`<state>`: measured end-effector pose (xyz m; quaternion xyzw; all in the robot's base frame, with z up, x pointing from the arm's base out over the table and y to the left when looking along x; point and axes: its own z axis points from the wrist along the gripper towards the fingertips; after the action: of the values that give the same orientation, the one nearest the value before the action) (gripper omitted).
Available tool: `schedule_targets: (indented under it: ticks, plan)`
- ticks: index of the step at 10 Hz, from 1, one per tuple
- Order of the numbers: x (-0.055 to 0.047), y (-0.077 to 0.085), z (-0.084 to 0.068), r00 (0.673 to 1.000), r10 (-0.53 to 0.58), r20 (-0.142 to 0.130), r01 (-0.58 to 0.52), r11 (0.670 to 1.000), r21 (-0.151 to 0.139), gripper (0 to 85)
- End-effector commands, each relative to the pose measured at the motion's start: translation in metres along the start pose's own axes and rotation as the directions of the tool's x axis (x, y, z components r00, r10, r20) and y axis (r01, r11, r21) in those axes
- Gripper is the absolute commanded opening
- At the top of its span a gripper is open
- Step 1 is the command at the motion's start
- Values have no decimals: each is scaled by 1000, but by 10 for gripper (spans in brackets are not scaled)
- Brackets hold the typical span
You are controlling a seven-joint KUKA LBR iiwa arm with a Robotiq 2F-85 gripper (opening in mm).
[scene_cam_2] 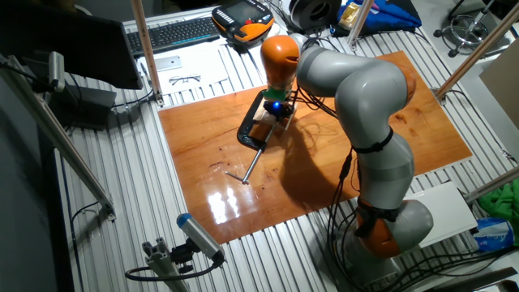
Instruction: Close a sliding window
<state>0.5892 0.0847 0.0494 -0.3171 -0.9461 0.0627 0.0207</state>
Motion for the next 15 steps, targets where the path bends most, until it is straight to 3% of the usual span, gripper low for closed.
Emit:
schedule_targets:
  ticks: [1, 5, 9, 12, 15]
  plan:
    - [0, -1, 0, 1000, 0, 0, 0, 1000, 0, 0]
    - [1, -2, -3, 1000, -7, 3, 7, 1000, 13, 0]
    - [3, 7, -9, 1000, 5, -8, -6, 1000, -25, 0]
    - [7, 28, -17, 1000, 2, 18, -1, 999, -48, 0]
    - [5, 39, -17, 999, -11, 38, 12, 999, -43, 0]
